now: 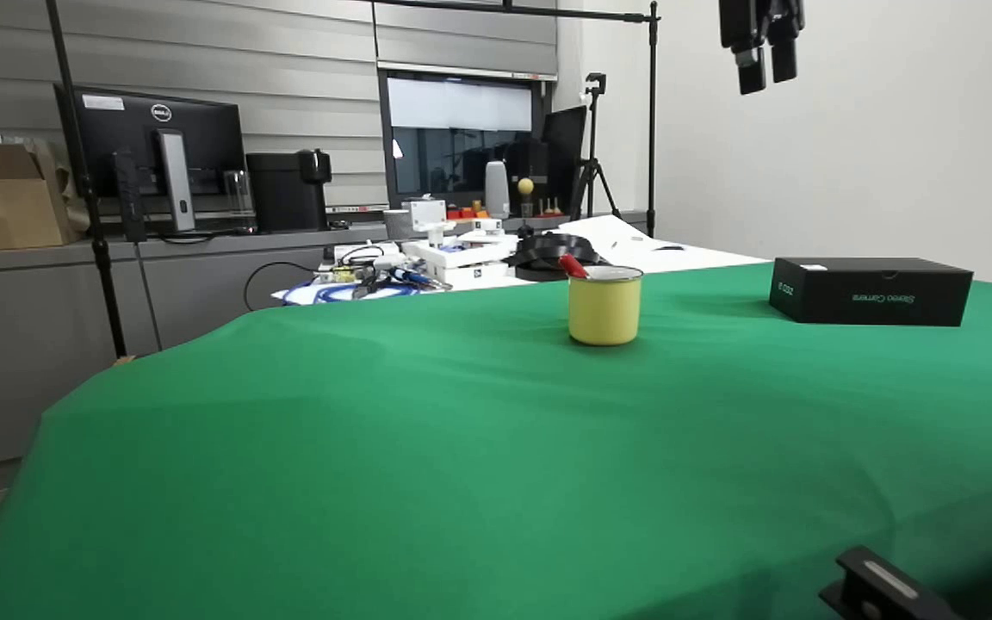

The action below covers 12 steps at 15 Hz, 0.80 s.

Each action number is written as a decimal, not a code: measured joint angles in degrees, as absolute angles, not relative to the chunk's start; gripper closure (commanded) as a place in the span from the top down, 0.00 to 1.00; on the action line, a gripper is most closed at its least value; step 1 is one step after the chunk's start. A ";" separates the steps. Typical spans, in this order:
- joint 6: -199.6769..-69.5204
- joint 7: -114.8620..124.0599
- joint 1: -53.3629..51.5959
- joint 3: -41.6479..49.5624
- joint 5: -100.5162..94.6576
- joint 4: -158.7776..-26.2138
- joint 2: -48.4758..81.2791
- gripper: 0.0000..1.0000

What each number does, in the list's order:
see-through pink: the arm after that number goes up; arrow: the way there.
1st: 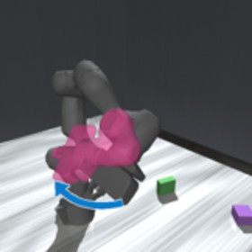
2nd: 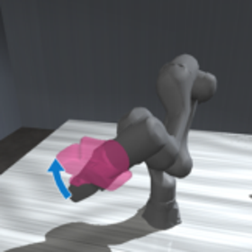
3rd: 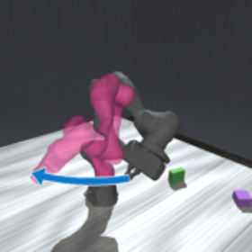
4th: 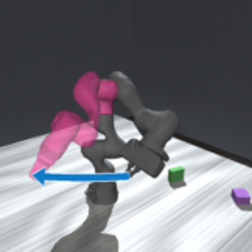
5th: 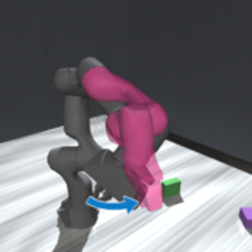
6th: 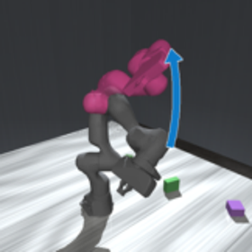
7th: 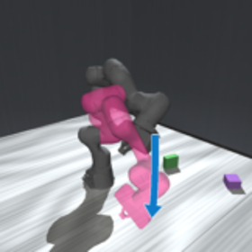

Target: Take the marker out of the cup and put it on the table

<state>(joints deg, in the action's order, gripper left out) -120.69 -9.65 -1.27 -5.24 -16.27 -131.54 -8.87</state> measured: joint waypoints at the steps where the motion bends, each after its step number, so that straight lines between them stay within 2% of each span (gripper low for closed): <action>1: -120.70 -11.50 -1.81 -5.40 -17.40 -129.45 -6.22 1.00; 7: -120.41 -21.65 -5.60 -7.13 -24.75 -119.14 5.20 1.00; 12: -120.39 -27.89 -9.16 -9.40 -30.59 -117.10 8.48 1.00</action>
<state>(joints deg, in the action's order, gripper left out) -120.39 -27.89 -9.16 -9.40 -30.59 -117.10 8.48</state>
